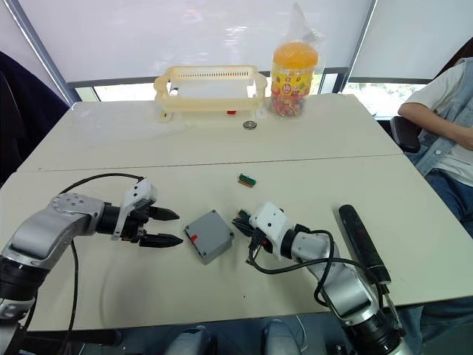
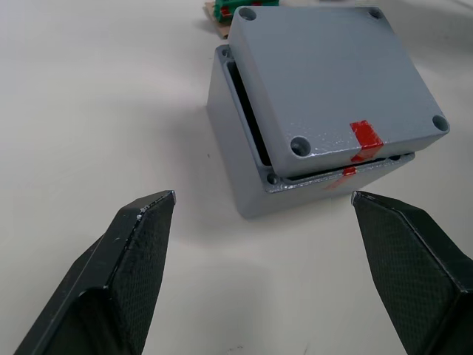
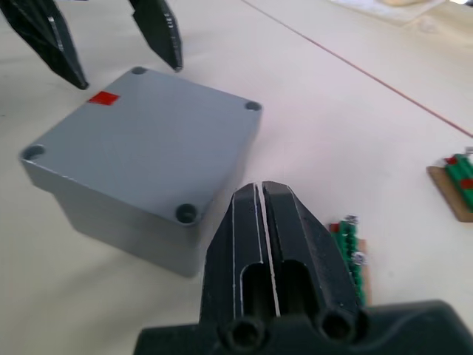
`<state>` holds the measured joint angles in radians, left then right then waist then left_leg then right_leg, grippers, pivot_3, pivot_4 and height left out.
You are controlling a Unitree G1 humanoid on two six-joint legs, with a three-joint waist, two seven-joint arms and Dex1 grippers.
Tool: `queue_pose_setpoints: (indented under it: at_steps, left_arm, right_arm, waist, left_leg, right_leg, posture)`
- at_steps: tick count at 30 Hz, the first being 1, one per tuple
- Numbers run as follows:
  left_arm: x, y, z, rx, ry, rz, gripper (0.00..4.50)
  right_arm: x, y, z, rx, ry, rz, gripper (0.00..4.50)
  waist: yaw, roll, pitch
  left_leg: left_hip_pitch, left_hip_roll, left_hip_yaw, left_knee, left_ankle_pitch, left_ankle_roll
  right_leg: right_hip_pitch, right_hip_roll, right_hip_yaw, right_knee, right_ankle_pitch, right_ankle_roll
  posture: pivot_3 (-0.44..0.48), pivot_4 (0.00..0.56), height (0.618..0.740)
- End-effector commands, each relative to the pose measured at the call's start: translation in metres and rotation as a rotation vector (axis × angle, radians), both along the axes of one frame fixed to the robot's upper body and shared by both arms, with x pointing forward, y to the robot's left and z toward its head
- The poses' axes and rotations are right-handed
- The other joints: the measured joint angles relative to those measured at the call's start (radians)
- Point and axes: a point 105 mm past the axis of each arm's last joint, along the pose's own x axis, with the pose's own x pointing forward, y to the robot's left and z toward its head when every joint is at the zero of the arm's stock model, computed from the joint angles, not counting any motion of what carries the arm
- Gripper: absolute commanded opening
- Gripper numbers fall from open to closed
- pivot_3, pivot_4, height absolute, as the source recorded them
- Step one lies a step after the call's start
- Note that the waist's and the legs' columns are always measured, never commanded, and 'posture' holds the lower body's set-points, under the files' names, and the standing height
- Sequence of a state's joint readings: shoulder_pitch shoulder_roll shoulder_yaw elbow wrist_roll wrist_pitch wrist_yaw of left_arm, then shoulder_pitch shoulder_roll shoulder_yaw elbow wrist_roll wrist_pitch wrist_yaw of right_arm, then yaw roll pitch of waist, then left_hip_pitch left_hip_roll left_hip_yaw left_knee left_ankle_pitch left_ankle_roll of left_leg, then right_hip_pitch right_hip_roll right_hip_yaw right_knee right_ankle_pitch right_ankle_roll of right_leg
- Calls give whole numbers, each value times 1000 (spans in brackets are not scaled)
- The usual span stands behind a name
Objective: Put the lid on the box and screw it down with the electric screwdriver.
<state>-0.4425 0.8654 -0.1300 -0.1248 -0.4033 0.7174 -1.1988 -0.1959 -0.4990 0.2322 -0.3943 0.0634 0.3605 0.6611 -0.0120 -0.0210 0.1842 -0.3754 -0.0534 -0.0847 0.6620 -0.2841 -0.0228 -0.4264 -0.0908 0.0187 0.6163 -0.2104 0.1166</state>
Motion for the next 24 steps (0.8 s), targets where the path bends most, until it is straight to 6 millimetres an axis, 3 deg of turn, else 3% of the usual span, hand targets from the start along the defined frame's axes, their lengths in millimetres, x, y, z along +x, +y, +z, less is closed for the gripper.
queue_pose_setpoints:
  at_steps: [1,5,9,16,24]
  left_arm:
    - [4,5,21,-35,-37,1,3945]
    - [13,12,31,-58,-39,28,3945]
    - [29,19,34,-42,-72,63,3945]
    - [37,19,33,-26,-77,38,3945]
    - [37,21,29,-11,-69,34,3945]
  right_arm:
    - [-14,-6,29,58,-73,16,41]
    - [-48,3,26,67,6,128,41]
    - [-67,10,12,51,104,190,41]
    - [-63,19,-6,38,161,204,41]
    - [-49,27,-9,40,144,193,41]
  waist:
    - [1,0,0]
    - [0,0,0]
    - [-3,0,0]
    - [-1,0,0]
    - [-1,0,0]
  left_leg:
    - [0,0,0,0,0,0]
    - [0,0,-1,0,0,0]
    - [0,0,0,0,0,0]
    - [0,0,0,0,0,0]
    - [0,0,0,0,0,0]
  right_leg:
    - [0,0,0,0,0,0]
    - [0,0,-1,0,0,0]
    - [0,0,0,0,0,0]
    - [0,0,0,-1,0,0]
    - [0,0,0,-1,0,0]
  posture:
    - [0,150,740]
    - [0,150,740]
    - [0,150,740]
    - [0,150,740]
    - [0,150,740]
